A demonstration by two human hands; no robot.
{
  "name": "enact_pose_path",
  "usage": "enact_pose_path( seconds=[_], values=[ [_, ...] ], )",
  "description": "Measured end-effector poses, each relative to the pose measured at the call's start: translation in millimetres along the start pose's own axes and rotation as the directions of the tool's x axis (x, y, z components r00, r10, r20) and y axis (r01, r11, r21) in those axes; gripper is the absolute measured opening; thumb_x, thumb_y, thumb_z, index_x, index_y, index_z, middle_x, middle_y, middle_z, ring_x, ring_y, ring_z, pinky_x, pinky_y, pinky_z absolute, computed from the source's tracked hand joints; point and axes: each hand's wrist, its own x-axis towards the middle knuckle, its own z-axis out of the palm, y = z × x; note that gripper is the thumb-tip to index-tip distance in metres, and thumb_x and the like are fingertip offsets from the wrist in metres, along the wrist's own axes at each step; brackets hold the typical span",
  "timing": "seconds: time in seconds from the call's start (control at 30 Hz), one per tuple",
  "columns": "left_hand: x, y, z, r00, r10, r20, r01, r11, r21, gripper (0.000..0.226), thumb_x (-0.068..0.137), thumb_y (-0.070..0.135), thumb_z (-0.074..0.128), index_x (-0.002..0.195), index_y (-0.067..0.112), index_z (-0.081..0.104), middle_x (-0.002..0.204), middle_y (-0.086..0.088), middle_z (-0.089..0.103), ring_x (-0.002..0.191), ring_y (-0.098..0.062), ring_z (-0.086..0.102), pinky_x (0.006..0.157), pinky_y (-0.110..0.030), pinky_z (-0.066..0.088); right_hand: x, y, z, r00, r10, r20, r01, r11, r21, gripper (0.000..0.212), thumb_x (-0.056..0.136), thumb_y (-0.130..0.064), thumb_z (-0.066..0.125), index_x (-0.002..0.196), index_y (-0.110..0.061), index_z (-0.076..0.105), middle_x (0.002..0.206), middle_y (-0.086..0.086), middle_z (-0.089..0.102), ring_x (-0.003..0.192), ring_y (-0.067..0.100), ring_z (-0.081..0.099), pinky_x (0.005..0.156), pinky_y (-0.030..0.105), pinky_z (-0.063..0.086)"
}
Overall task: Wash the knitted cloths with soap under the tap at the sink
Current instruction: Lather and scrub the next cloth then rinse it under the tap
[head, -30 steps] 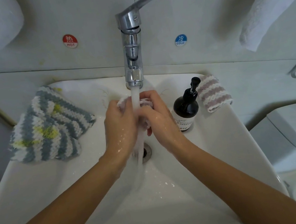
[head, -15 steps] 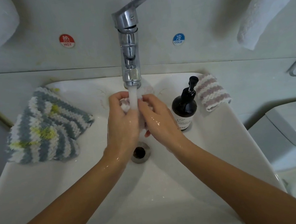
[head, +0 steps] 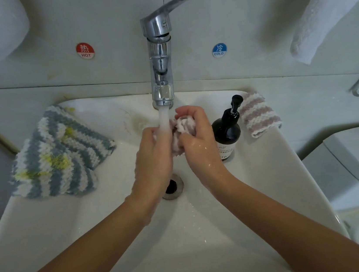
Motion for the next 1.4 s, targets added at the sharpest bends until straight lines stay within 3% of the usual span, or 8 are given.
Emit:
enact_pose_path(
  seconds=[0.2,0.4,0.67,0.8,0.9,1.1,1.3,1.4],
  values=[
    [-5,1,-2,0.98,0.151,-0.128,-0.154,0.988,-0.014,0.026,0.099,0.048,0.043,0.09,0.028,0.058,0.077,0.011,0.066,0.072,-0.006,0.064,0.064,-0.027,0.054,-5,0,3,0.992,0.099,0.075,-0.087,0.985,-0.152,0.008,0.098,-0.038,0.048,0.101,-0.032,0.054,0.094,0.0,0.066,0.079,0.011,0.063,0.058,0.023,0.046],
    [-7,4,-1,0.956,0.135,-0.26,-0.157,0.985,-0.066,0.044,0.1,0.041,0.044,0.064,0.022,0.06,0.06,0.007,0.063,0.058,-0.004,0.062,0.055,-0.023,0.052,-10,-3,22,0.987,0.162,0.011,-0.16,0.98,-0.117,0.044,0.092,-0.057,0.05,0.088,-0.015,0.063,0.081,0.003,0.07,0.077,0.015,0.068,0.068,0.035,0.056],
    [-10,11,-1,0.972,0.102,-0.213,-0.131,0.983,-0.13,0.041,0.1,0.03,0.046,0.07,0.008,0.063,0.057,0.004,0.06,0.052,-0.003,0.054,0.047,-0.018,0.042,-11,-2,24,0.993,0.107,-0.049,-0.113,0.982,-0.15,0.031,0.094,-0.041,0.055,0.067,-0.026,0.053,0.061,-0.013,0.055,0.06,0.006,0.053,0.057,0.03,0.044],
    [-13,13,-3,0.959,0.154,-0.238,-0.194,0.969,-0.154,0.034,0.103,0.029,0.04,0.078,0.02,0.061,0.068,0.007,0.065,0.064,-0.002,0.064,0.053,-0.016,0.047,-13,-4,19,0.993,0.118,0.006,-0.117,0.989,-0.09,0.02,0.091,-0.053,0.054,0.094,-0.033,0.055,0.089,-0.006,0.067,0.079,0.011,0.066,0.07,0.036,0.057],
    [-3,10,-10,0.93,0.165,-0.328,-0.226,0.961,-0.16,0.017,0.104,0.023,0.041,0.098,0.02,0.057,0.086,0.01,0.062,0.073,0.0,0.064,0.058,-0.014,0.05,-15,-5,16,0.998,0.055,0.042,-0.055,0.998,-0.011,0.013,0.097,-0.038,0.054,0.108,-0.034,0.049,0.095,0.002,0.065,0.069,0.007,0.062,0.056,0.024,0.051],
    [1,7,-12,0.933,0.232,-0.275,-0.257,0.965,-0.059,0.021,0.102,0.014,0.042,0.105,0.028,0.057,0.092,0.016,0.061,0.081,0.01,0.059,0.074,-0.021,0.054,-12,-2,13,0.999,0.029,0.013,-0.029,1.0,-0.004,0.041,0.094,-0.004,0.051,0.126,-0.029,0.046,0.102,-0.009,0.059,0.085,0.003,0.061,0.066,0.014,0.05],
    [-3,0,-4,0.982,0.125,-0.141,-0.13,0.991,-0.024,0.018,0.098,0.046,0.042,0.091,0.036,0.056,0.085,0.018,0.064,0.086,-0.008,0.064,0.082,-0.043,0.055,-10,4,15,0.992,0.121,-0.027,-0.122,0.992,-0.025,0.007,0.095,-0.03,0.052,0.099,-0.028,0.058,0.092,-0.007,0.064,0.089,0.011,0.063,0.079,0.034,0.054],
    [0,-7,-3,0.985,0.149,-0.083,-0.142,0.986,0.086,0.027,0.099,0.047,0.044,0.088,0.028,0.059,0.08,0.006,0.065,0.084,-0.014,0.066,0.077,-0.031,0.057,-8,6,18,0.99,0.121,-0.069,-0.124,0.991,-0.048,0.029,0.098,-0.043,0.047,0.078,-0.023,0.056,0.075,-0.008,0.061,0.075,0.011,0.061,0.073,0.034,0.051]
  ],
)
